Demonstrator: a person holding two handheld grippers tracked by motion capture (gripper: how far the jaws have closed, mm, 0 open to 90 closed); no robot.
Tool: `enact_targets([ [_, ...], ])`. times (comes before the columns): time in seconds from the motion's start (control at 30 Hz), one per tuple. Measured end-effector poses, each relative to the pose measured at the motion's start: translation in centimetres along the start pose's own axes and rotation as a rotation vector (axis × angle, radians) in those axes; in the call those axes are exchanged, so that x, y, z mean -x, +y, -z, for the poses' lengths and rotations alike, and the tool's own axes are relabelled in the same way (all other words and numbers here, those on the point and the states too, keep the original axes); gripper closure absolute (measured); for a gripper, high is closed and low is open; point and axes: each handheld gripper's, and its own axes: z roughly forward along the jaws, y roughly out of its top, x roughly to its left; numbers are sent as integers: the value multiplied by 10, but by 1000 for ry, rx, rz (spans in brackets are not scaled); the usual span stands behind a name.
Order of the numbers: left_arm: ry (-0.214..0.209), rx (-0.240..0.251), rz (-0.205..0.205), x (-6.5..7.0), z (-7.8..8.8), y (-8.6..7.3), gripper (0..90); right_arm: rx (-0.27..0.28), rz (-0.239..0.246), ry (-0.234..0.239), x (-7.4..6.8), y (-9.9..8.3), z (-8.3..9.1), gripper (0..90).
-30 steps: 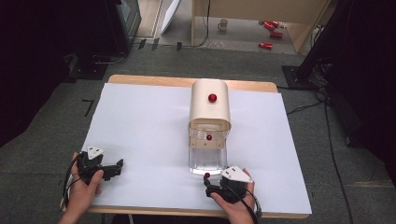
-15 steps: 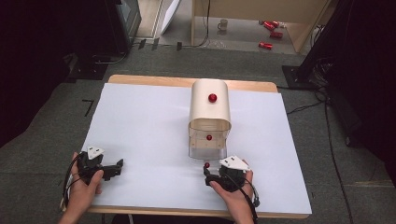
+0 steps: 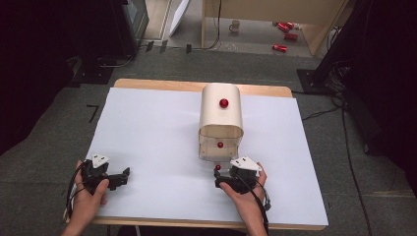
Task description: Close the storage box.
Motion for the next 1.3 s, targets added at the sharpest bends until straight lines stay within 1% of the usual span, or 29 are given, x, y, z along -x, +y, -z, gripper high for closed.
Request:
enact_targets([
  [0.37, 0, -1, -1, 0, 0, 0, 0, 11, -21, -20, 5, 10, -12, 86],
  [0.6, 0, -1, -1, 0, 0, 0, 0, 16, -20, -30, 8, 16, -19, 79],
  [0.87, 0, -1, -1, 0, 0, 0, 0, 15, -20, -29, 11, 20, -24, 57],
  [1.13, 0, -1, -1, 0, 0, 0, 0, 5, -10, -23, 12, 20, -25, 43],
  [1.17, 0, -1, -1, 0, 0, 0, 0, 5, -3, -18, 13, 18, -24, 43],
  [1.3, 0, -1, -1, 0, 0, 0, 0, 6, -2, -9, 16, 16, -20, 43],
])
